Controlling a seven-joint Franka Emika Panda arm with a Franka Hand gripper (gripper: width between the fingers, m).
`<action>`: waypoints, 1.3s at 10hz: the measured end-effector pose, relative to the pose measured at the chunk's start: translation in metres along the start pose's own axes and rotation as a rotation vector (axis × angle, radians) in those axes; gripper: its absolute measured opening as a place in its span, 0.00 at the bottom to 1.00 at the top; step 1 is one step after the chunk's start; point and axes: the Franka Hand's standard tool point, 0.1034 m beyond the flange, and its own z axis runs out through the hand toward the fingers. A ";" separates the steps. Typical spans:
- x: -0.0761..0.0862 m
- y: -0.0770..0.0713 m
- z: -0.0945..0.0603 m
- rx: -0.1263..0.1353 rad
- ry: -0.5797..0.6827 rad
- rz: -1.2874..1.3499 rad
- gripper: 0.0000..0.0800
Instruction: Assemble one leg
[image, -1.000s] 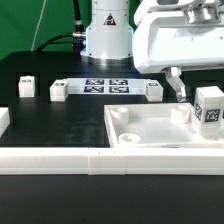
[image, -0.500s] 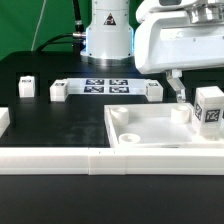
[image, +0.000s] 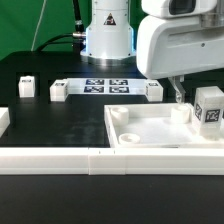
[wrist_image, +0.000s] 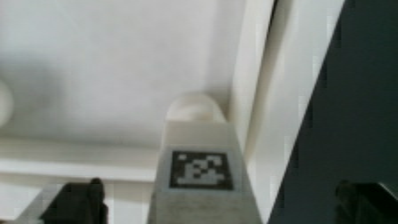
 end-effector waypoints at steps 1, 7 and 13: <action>0.005 0.001 0.001 0.009 -0.037 0.001 0.81; 0.006 0.005 0.003 0.009 -0.043 0.002 0.37; 0.003 0.000 0.005 0.015 -0.015 0.401 0.37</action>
Offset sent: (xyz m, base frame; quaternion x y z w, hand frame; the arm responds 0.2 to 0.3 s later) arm 0.0000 0.0000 0.0000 0.0000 0.0000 0.0000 1.0000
